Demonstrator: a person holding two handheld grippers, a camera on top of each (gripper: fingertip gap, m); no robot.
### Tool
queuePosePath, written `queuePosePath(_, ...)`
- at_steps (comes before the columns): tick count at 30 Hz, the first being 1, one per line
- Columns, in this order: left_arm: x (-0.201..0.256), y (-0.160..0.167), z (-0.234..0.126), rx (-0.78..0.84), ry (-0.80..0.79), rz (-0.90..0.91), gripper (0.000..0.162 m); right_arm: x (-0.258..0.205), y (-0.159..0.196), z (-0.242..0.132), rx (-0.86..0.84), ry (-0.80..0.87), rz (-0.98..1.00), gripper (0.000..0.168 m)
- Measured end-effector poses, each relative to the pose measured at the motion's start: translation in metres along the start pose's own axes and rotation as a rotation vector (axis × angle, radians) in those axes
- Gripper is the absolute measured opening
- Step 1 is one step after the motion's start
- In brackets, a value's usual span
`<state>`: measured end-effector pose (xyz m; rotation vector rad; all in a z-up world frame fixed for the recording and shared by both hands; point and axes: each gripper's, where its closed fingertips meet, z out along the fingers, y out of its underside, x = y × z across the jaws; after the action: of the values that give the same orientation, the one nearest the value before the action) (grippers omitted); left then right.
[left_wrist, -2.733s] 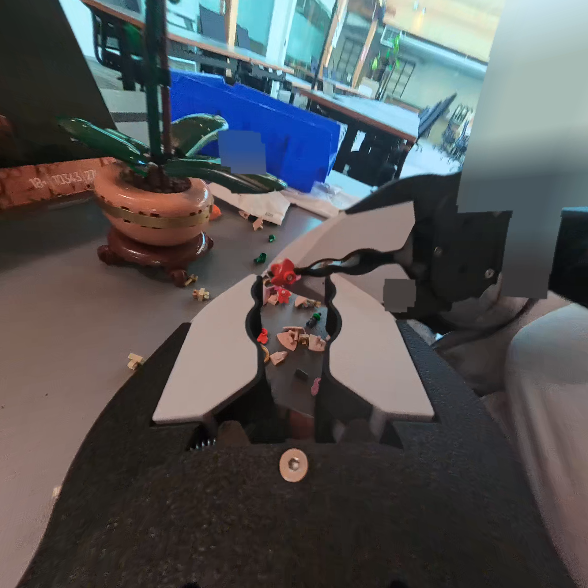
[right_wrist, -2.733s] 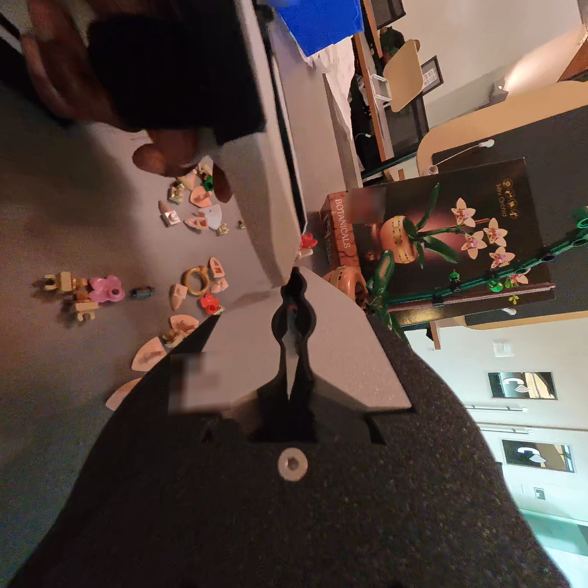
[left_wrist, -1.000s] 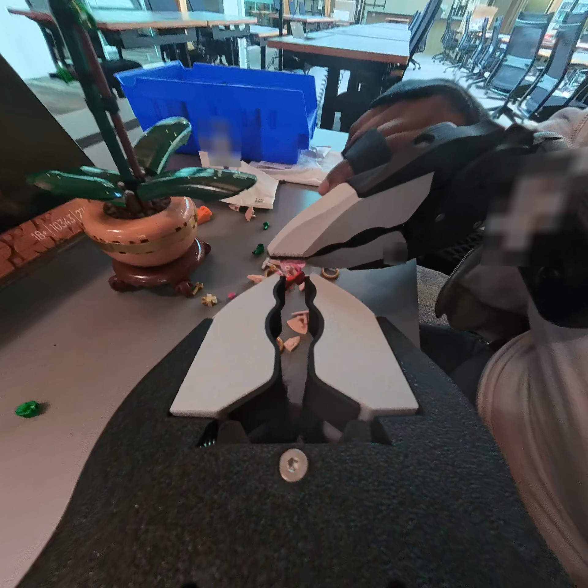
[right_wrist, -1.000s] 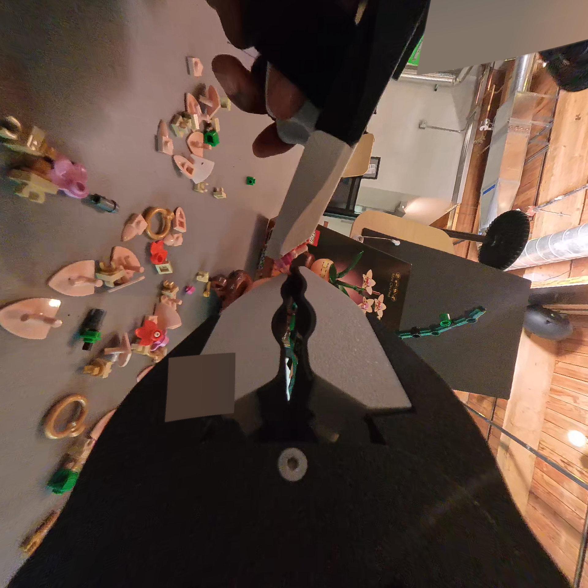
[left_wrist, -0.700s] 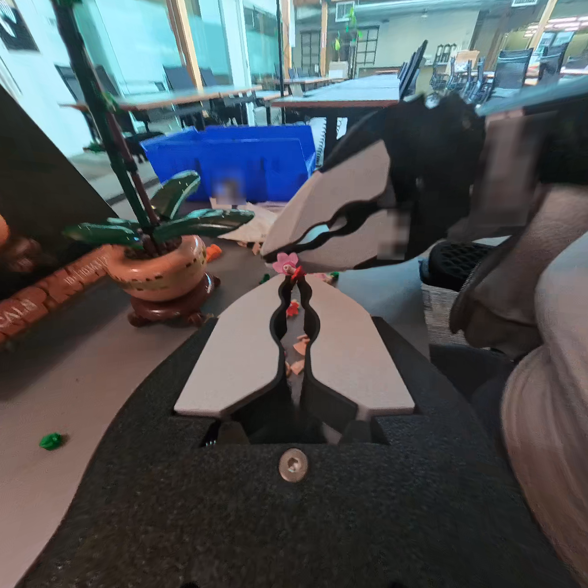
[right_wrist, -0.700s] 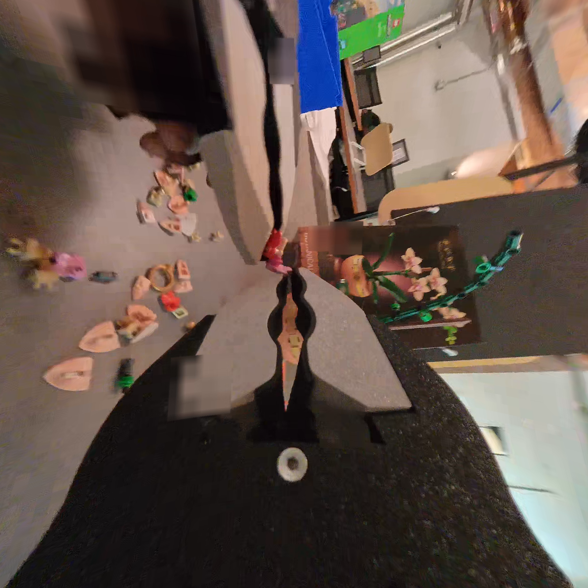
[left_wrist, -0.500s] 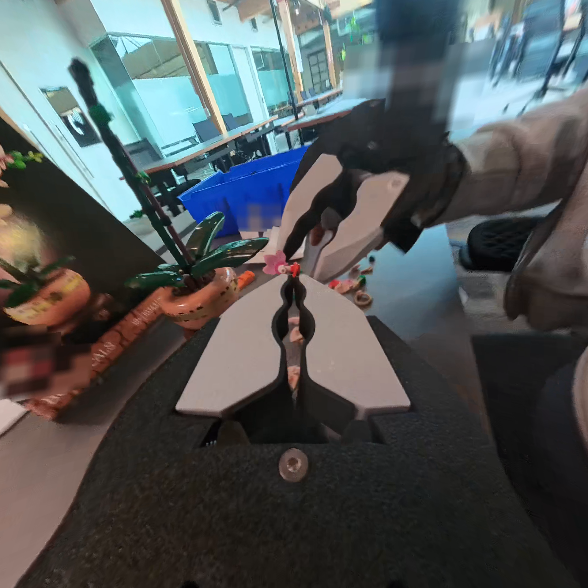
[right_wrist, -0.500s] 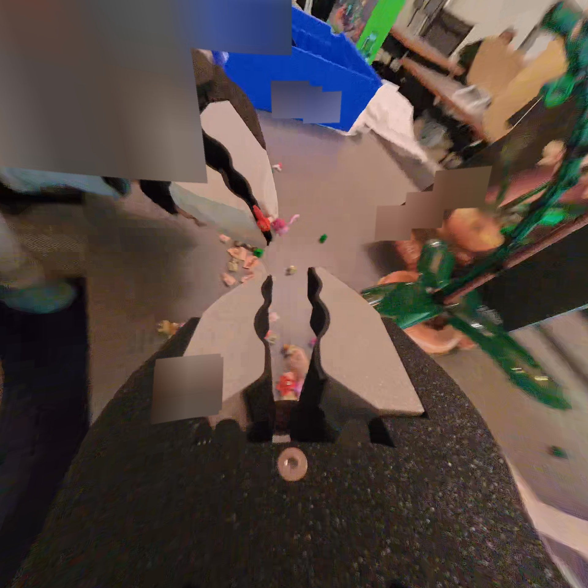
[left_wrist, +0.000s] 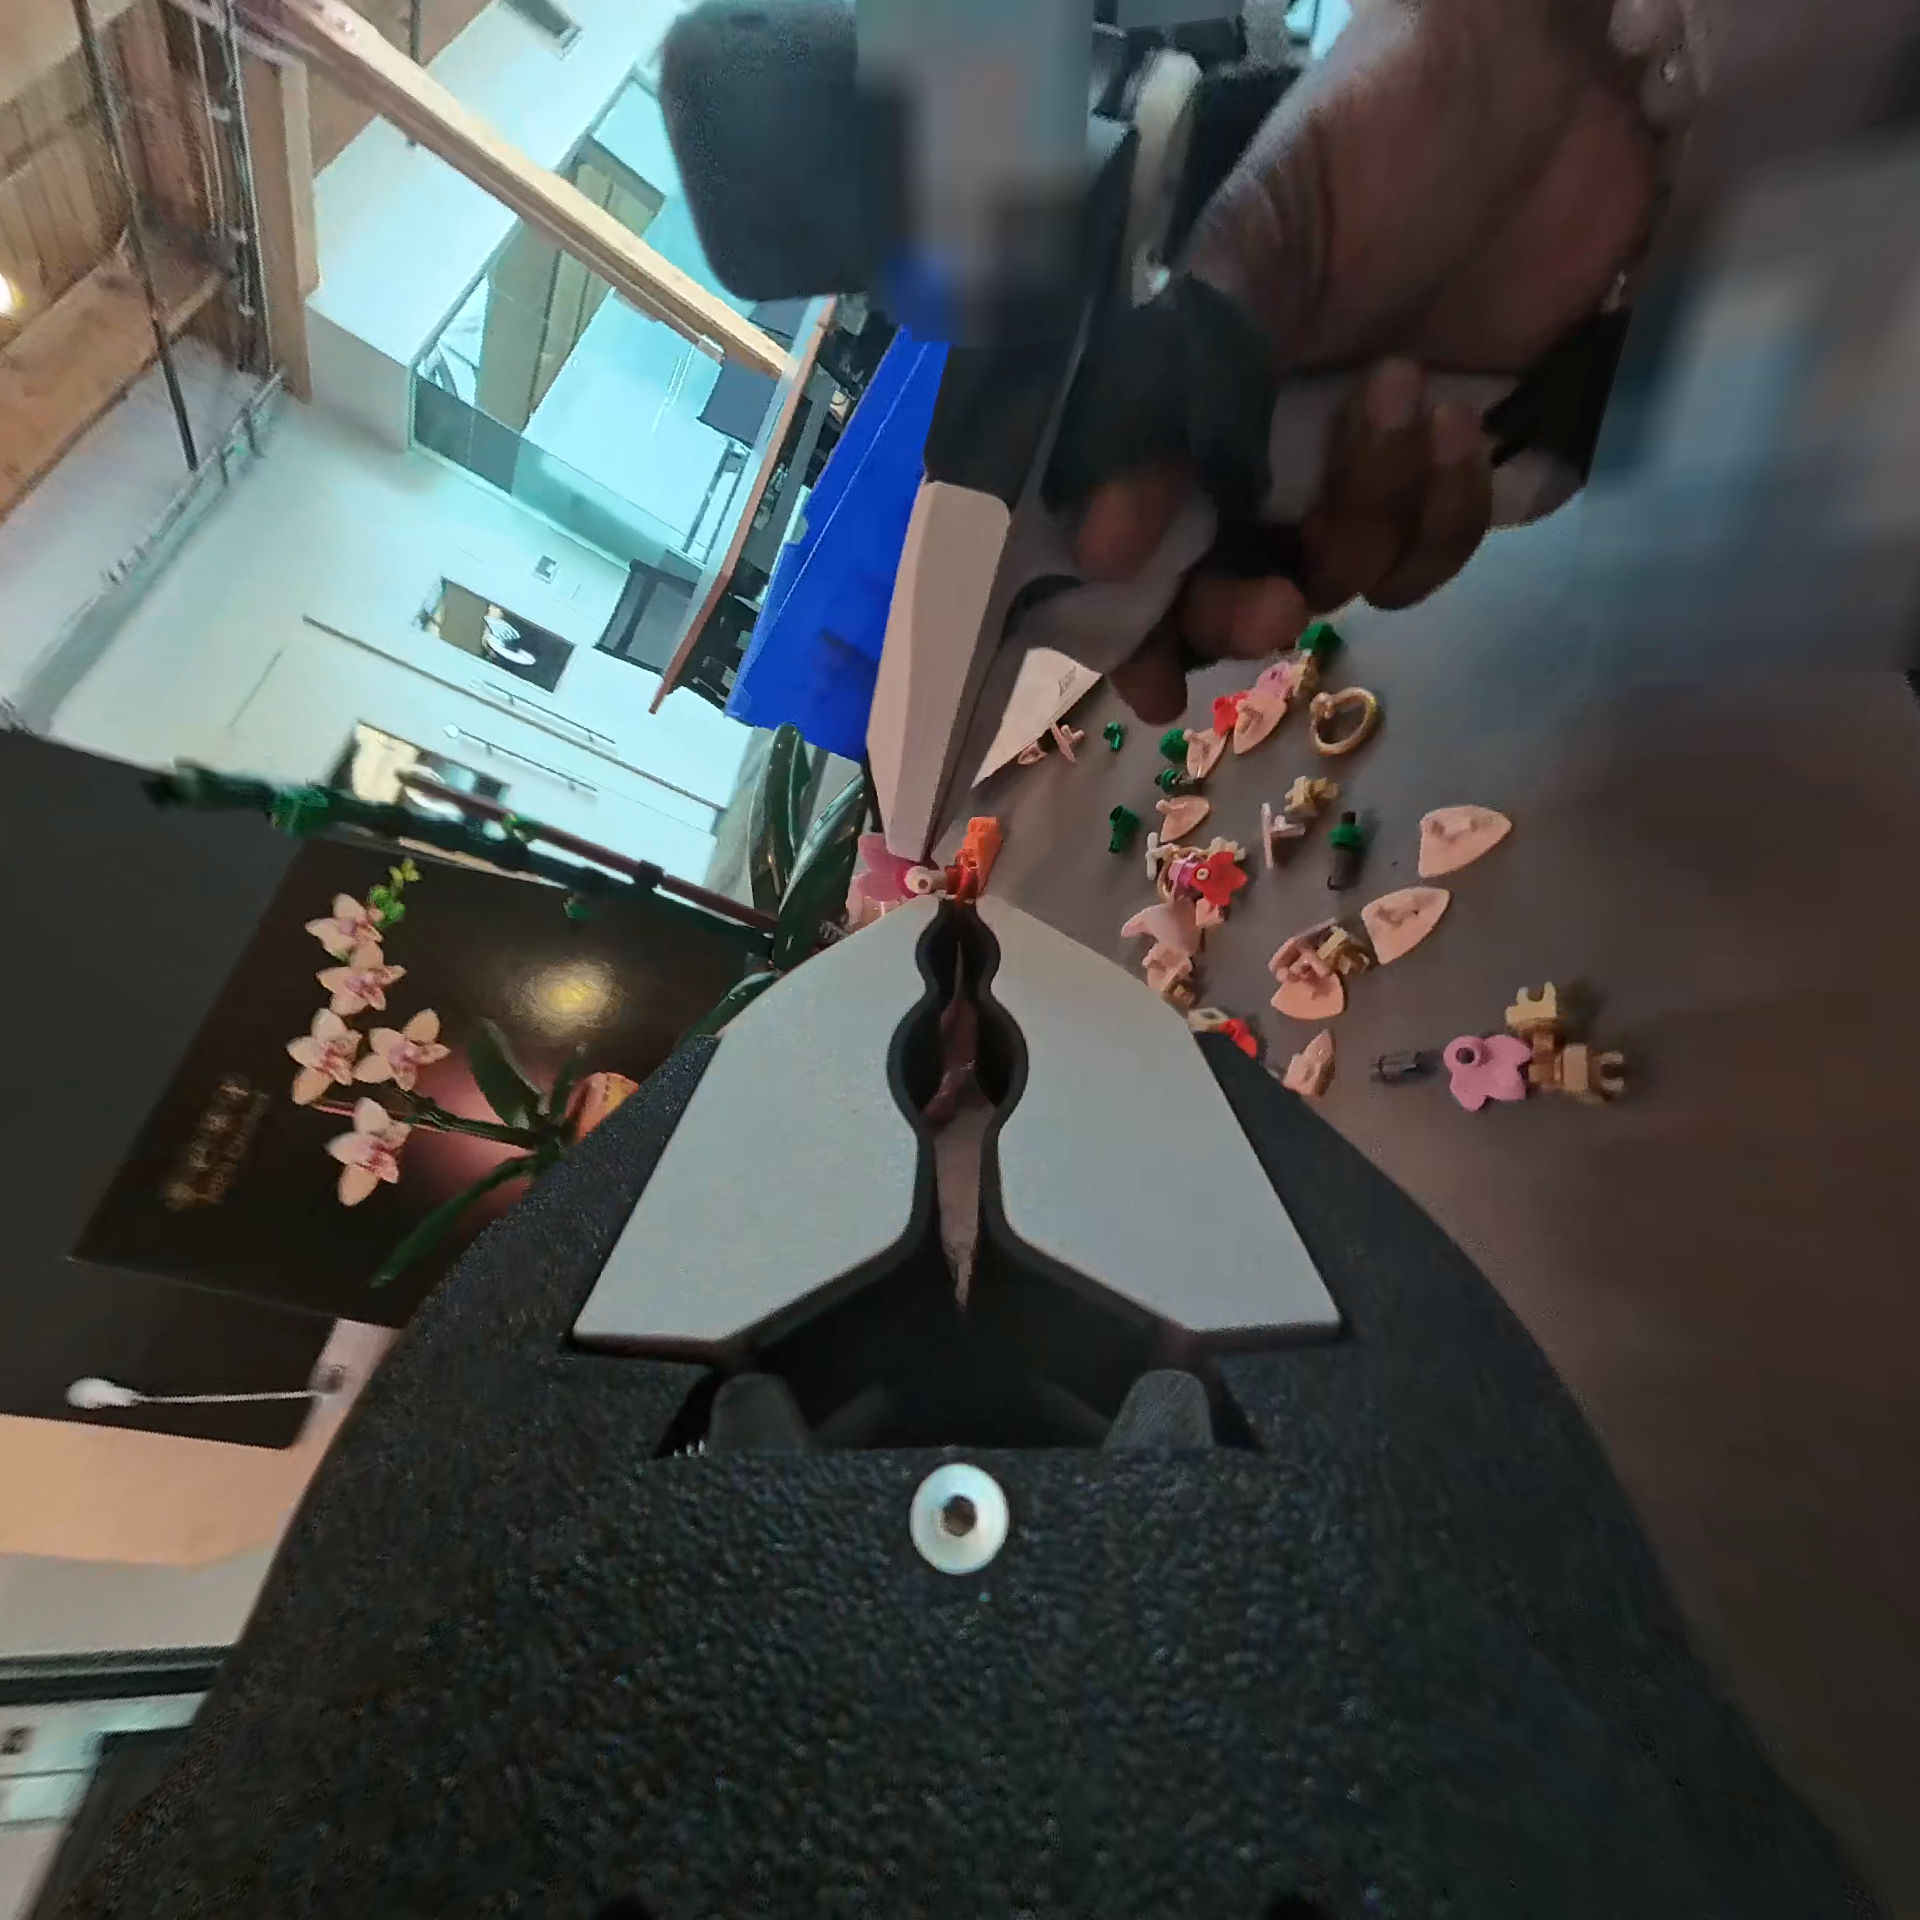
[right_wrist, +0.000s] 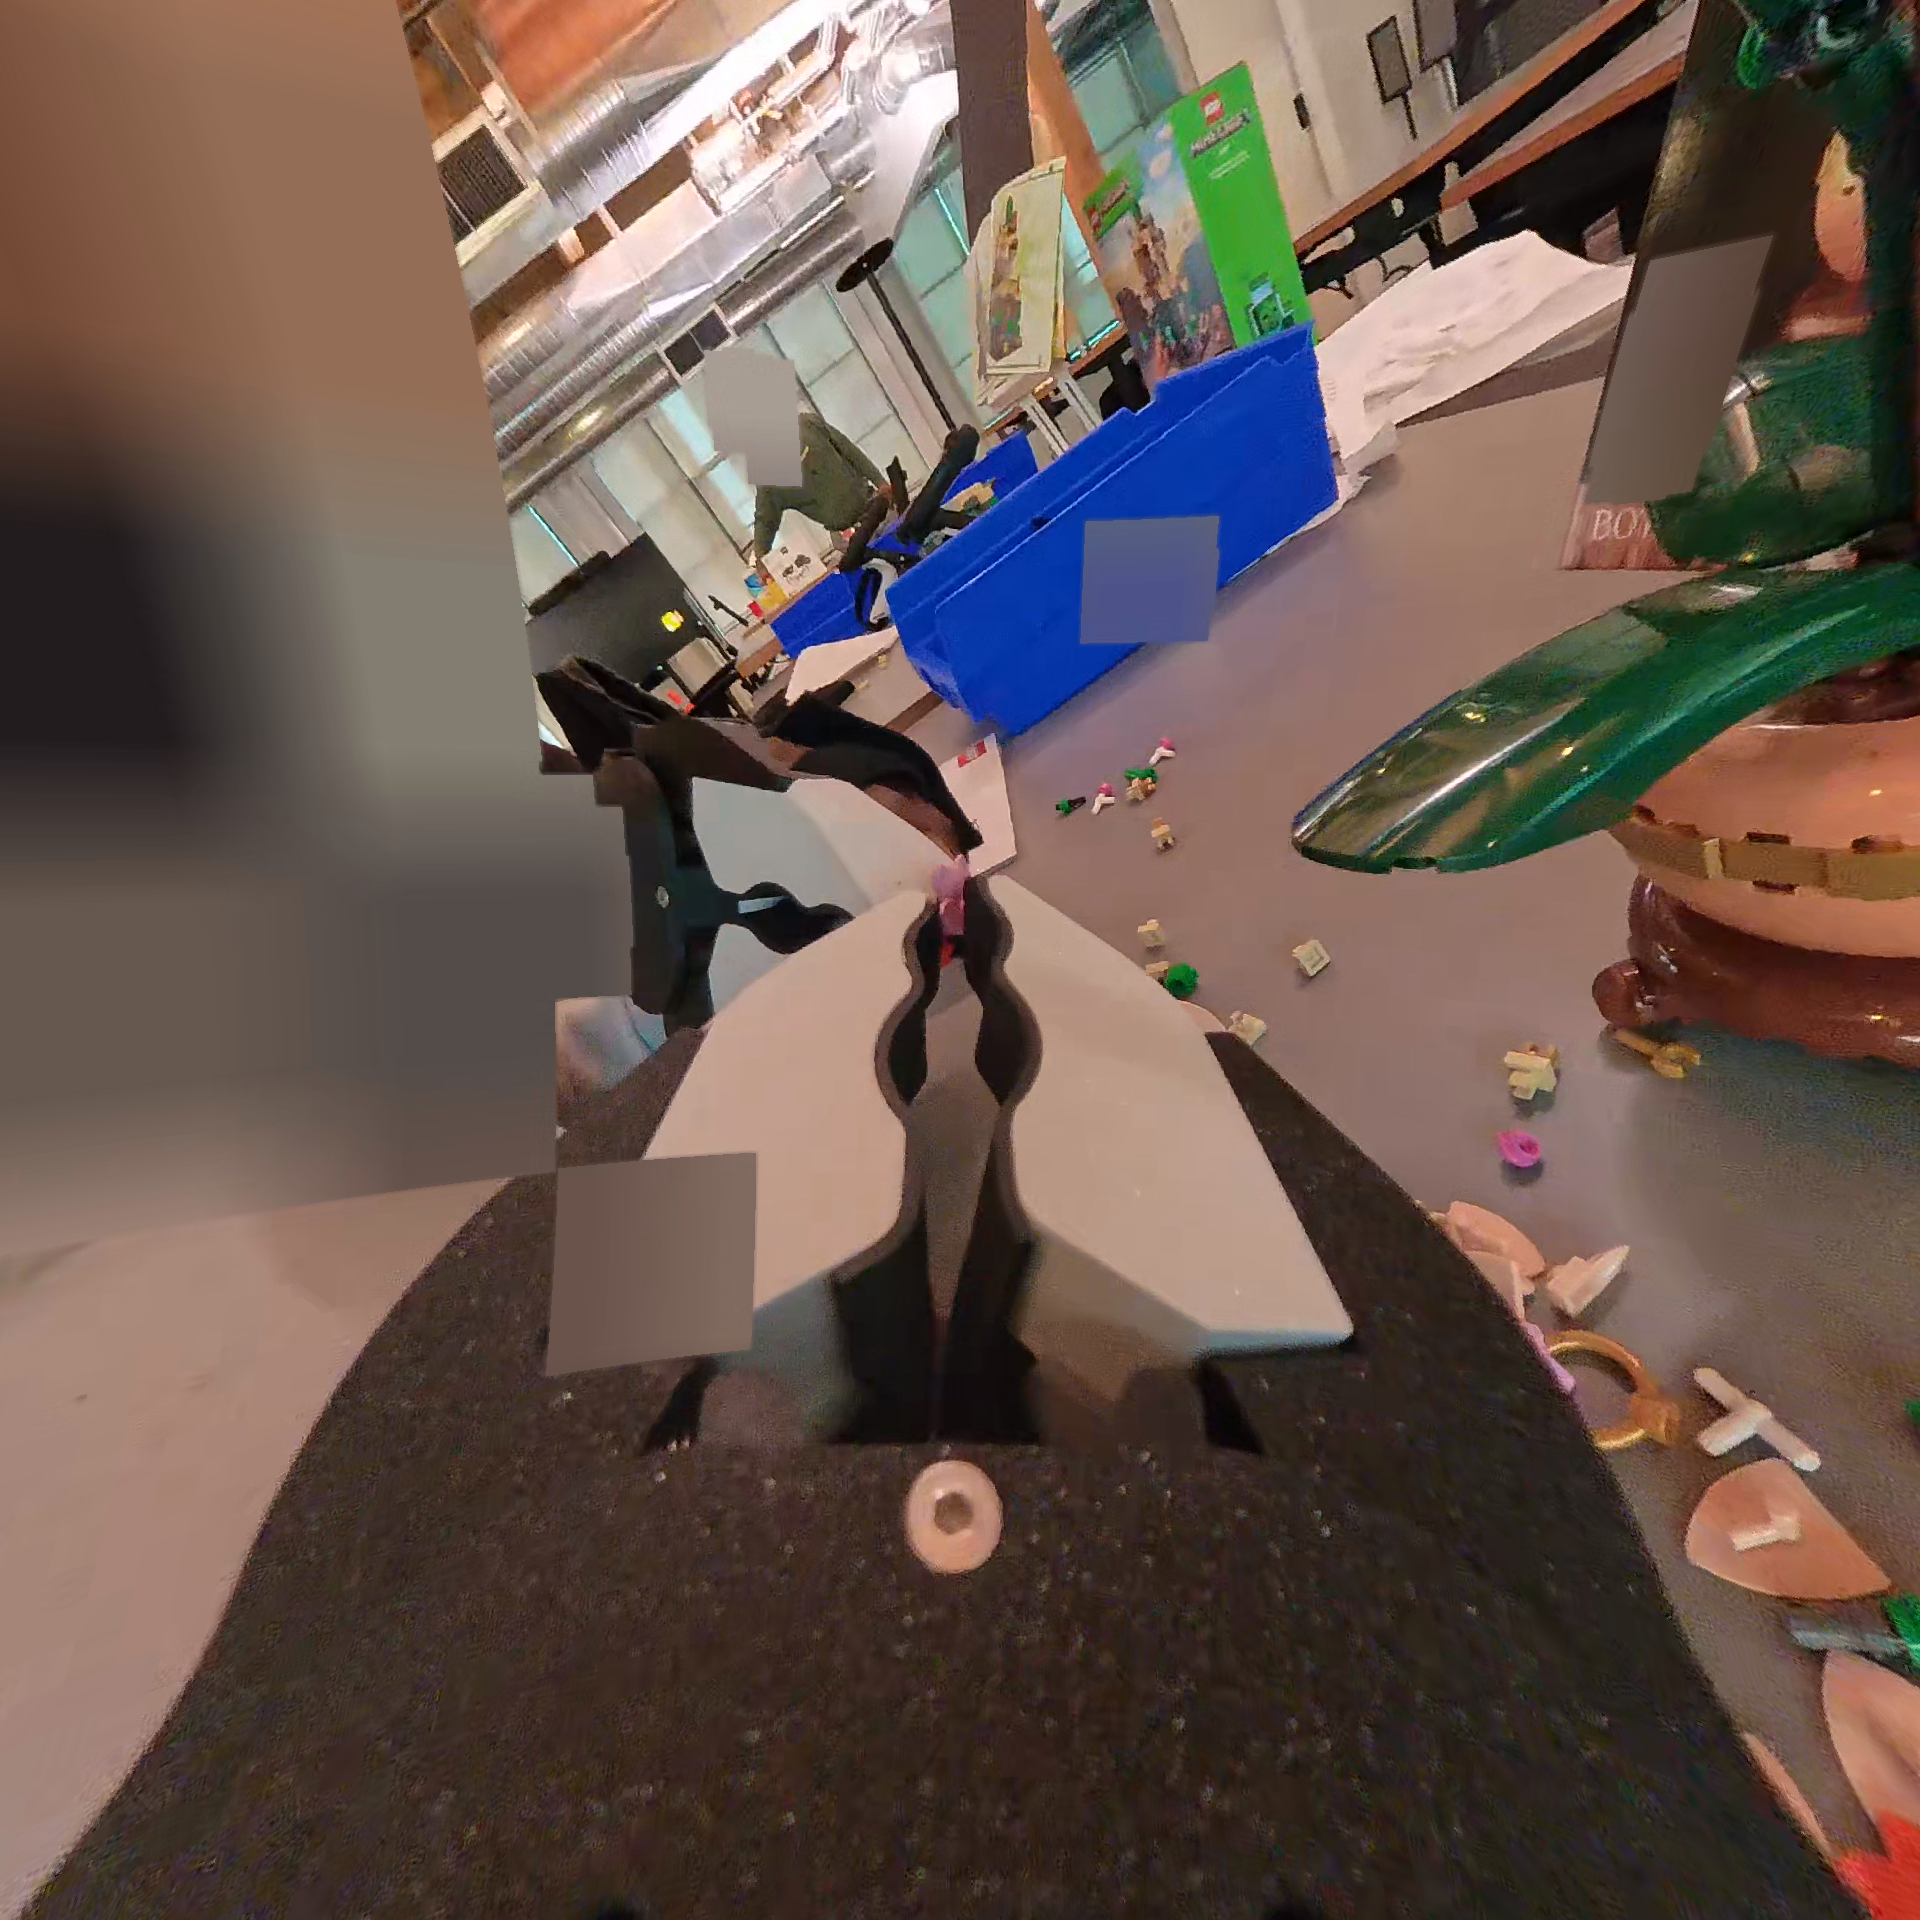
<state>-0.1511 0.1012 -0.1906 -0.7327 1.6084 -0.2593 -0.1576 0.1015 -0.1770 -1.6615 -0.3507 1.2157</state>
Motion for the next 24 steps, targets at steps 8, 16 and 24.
queuePosePath(8, 0.017, 0.014, -0.001, -0.086, 0.042, 0.209, 0.0, 0.009, 0.021, -0.002, -0.104, 0.319, -0.425, 0.002)
queuePosePath(16, 0.036, -0.009, -0.011, 0.05, 0.071, 0.231, 0.0, 0.05, 0.027, -0.023, -0.205, 0.705, -0.694, 0.0)
queuePosePath(24, 0.021, 0.054, 0.003, -0.194, 0.112, 0.101, 0.0, 0.054, 0.016, -0.033, -0.087, 0.627, -0.519, 0.0)
